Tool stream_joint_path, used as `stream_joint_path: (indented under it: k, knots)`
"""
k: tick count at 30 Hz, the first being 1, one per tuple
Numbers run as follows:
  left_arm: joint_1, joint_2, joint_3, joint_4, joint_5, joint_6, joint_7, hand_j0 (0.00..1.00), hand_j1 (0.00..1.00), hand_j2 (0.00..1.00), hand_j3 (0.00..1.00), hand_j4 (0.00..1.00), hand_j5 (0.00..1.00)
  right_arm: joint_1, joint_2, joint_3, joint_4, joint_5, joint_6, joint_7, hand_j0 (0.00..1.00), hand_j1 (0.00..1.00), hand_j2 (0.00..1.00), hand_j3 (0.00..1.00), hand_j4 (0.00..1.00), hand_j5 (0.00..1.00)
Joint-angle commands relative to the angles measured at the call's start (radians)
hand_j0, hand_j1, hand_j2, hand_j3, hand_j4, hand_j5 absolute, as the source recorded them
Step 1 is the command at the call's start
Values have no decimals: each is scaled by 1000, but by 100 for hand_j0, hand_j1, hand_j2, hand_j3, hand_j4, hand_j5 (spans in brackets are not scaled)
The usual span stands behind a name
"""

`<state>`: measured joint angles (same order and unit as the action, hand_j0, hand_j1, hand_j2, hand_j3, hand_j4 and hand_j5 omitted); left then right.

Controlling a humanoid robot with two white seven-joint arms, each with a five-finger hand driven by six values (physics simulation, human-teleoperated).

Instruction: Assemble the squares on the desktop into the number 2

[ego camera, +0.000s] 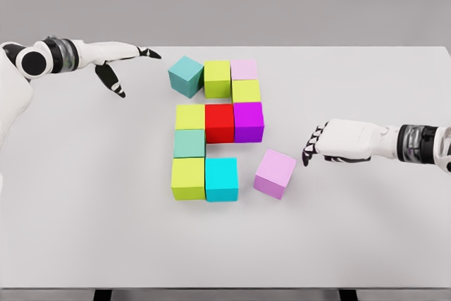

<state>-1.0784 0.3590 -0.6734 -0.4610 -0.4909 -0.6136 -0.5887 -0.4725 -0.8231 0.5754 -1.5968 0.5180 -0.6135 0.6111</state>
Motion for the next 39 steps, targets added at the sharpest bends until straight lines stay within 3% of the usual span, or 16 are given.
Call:
stream_joint_path:
  k: [1,39]
  knots:
    - [0,0,2,-1,5,3,-2,100,100,100,100,100,100,0,10,0,5,-7,3,0,58,58,58,58,58,58]
    - [12,-11,-26,-42,-23,3,-22,100,100,100,100,100,100,11,91,11,-9,-21,3,0,58,58,58,58,58,58]
